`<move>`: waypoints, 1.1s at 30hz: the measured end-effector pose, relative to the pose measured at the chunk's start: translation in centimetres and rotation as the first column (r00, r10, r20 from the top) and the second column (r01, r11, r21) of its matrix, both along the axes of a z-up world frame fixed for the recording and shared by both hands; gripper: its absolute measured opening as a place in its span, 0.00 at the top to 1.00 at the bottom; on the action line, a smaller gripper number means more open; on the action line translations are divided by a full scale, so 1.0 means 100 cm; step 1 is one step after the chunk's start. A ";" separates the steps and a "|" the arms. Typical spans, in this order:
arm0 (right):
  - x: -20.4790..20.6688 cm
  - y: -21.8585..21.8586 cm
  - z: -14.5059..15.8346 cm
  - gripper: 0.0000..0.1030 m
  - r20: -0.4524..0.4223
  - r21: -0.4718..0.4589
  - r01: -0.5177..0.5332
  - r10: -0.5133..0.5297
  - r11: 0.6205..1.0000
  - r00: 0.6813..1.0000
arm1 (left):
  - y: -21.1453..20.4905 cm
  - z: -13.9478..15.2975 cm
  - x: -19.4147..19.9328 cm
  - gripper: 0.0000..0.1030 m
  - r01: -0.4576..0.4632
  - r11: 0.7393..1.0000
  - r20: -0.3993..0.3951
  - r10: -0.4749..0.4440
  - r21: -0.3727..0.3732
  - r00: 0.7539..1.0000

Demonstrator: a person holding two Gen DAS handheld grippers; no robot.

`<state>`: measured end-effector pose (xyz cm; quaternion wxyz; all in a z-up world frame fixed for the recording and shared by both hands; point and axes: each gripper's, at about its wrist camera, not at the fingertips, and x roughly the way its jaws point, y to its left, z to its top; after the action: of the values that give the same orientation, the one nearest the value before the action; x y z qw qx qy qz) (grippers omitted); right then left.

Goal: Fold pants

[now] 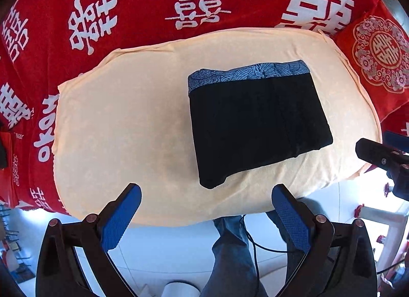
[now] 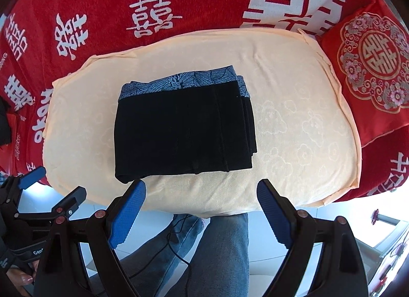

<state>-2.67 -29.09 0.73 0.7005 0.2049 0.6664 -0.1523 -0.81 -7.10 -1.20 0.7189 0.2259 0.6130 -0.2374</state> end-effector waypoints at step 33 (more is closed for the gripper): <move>-0.020 -0.026 0.009 0.12 0.013 -0.024 -0.001 0.002 1.000 1.000 | -0.027 0.031 -0.019 0.01 -0.055 0.998 0.086 0.058 -0.041 0.995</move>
<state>-4.63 -31.65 1.62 0.7074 0.1968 0.6601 -0.1586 -2.67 -9.80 1.90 0.7556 0.2049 0.5824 -0.2187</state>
